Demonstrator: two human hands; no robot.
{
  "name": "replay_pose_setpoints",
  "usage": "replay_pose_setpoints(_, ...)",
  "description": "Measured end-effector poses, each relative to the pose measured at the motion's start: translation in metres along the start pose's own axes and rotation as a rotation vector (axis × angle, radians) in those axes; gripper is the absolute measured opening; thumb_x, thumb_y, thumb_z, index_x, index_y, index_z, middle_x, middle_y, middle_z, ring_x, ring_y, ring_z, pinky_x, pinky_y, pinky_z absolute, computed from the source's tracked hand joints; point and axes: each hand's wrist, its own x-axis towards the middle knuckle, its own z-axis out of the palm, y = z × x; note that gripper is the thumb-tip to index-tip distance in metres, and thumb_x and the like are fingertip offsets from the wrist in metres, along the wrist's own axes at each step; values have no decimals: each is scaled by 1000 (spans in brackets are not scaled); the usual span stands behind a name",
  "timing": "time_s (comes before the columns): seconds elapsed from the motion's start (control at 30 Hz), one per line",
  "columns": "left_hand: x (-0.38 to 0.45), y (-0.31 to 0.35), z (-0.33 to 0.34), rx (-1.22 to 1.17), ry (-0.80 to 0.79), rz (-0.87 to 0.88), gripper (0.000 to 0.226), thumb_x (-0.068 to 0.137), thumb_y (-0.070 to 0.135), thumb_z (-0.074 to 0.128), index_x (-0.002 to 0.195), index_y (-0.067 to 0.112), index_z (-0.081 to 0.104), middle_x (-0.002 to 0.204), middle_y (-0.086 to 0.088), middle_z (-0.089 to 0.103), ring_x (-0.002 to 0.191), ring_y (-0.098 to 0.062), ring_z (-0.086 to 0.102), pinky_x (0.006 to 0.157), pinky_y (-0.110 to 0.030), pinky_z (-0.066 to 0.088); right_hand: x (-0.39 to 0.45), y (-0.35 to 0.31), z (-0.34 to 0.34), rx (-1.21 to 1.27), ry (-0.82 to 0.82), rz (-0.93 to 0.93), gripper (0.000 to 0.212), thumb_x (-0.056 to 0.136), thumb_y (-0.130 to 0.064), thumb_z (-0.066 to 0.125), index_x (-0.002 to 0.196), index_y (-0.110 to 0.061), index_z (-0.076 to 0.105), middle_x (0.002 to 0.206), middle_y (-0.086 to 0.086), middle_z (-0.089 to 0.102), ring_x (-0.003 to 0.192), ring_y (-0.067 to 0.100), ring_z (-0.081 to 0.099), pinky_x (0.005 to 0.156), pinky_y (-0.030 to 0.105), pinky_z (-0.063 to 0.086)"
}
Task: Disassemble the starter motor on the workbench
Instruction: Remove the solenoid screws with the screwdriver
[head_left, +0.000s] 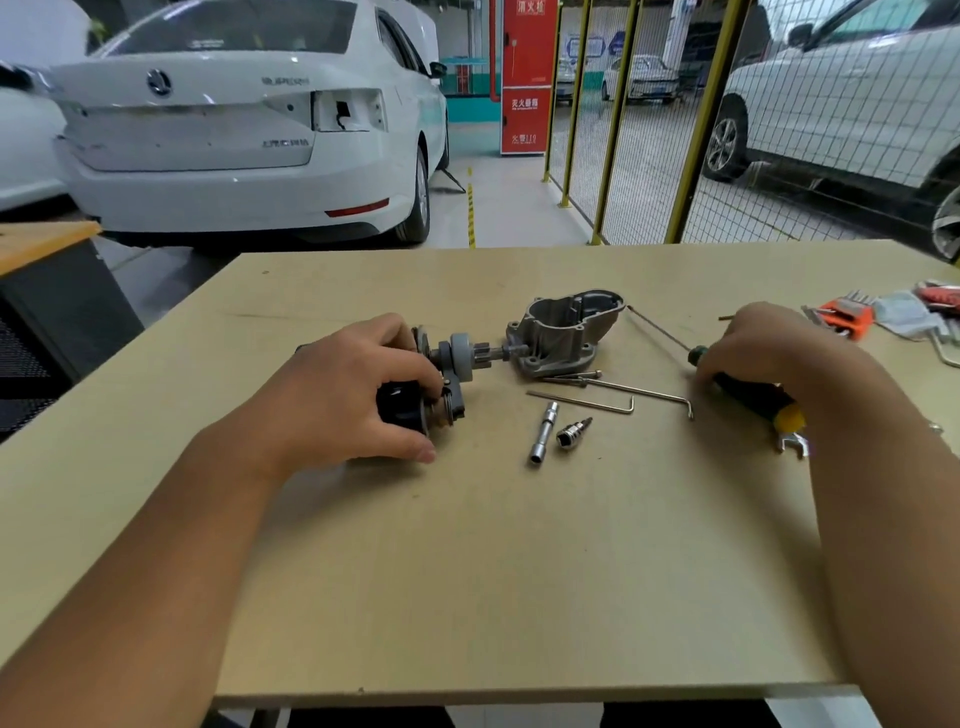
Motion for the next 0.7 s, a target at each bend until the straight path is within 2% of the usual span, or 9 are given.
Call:
replay_pose_setpoints(0.07, 0, 0, -1, 21, 8, -2, 61, 50, 80, 68, 104, 52, 65, 102, 18, 50, 90, -8, 55, 75, -39, 51, 0, 3, -6, 19, 142, -19, 30, 81, -31, 77, 83, -5, 62, 79, 15, 62, 70, 28, 58, 57, 31, 48)
replay_pose_setpoints(0.13, 0, 1, -1, 34, 13, -6, 58, 50, 79, 68, 100, 51, 69, 102, 19, 50, 89, -8, 55, 75, -38, 51, -4, 2, -11, 130, 268, -128, 26, 87, -32, 72, 92, -10, 60, 81, 11, 60, 68, 26, 58, 52, 27, 43)
replay_pose_setpoints(0.17, 0, 1, -1, 36, 10, -8, 56, 50, 78, 70, 100, 51, 69, 102, 19, 50, 89, -6, 55, 75, -37, 50, -9, -2, -12, 253, 252, -209, 22, 90, -32, 71, 99, -16, 59, 85, 9, 61, 71, 26, 61, 54, 29, 47)
replay_pose_setpoints(0.23, -1, 0, -1, 18, 1, -18, 51, 52, 69, 81, 98, 51, 70, 103, 20, 50, 91, -4, 54, 76, -33, 49, -23, -14, -13, 455, 96, -430, 14, 91, -29, 71, 102, -27, 63, 92, 3, 66, 75, 26, 69, 60, 37, 57)
replay_pose_setpoints(0.3, -2, -3, -3, -50, -1, -27, 46, 55, 51, 96, 94, 51, 71, 104, 20, 52, 95, -3, 56, 77, -31, 49, -40, -26, -9, 433, -110, -640, 12, 88, -26, 73, 97, -34, 70, 88, -5, 70, 72, 22, 71, 61, 35, 58)
replay_pose_setpoints(0.37, -4, -6, -6, -134, 8, -30, 48, 57, 35, 101, 94, 49, 74, 103, 18, 58, 97, -5, 59, 81, -33, 50, -54, -36, -5, 372, -258, -763, 15, 84, -25, 78, 95, -34, 75, 87, -2, 72, 68, 24, 72, 58, 37, 59)
replay_pose_setpoints(0.47, -7, -8, -9, -214, 19, -21, 48, 58, 32, 102, 98, 42, 78, 105, 13, 64, 99, -8, 62, 86, -37, 51, -60, -42, -3, 319, -372, -814, 14, 80, -26, 81, 93, -30, 77, 82, 5, 74, 64, 27, 72, 53, 48, 59)
replay_pose_setpoints(0.57, -6, -7, -9, -227, 18, -22, 44, 57, 43, 94, 98, 41, 78, 105, 10, 65, 98, -10, 63, 86, -40, 52, -60, -43, -1, 282, -421, -835, 11, 80, -25, 79, 89, -30, 79, 76, 7, 74, 63, 26, 72, 52, 43, 58)
replay_pose_setpoints(0.7, -7, -4, -9, -228, 16, -33, 42, 58, 44, 90, 98, 37, 78, 104, 8, 65, 98, -12, 63, 85, -40, 52, -61, -47, 4, 334, -427, -849, 18, 71, -34, 77, 87, -28, 80, 74, 6, 73, 61, 26, 71, 49, 37, 56)
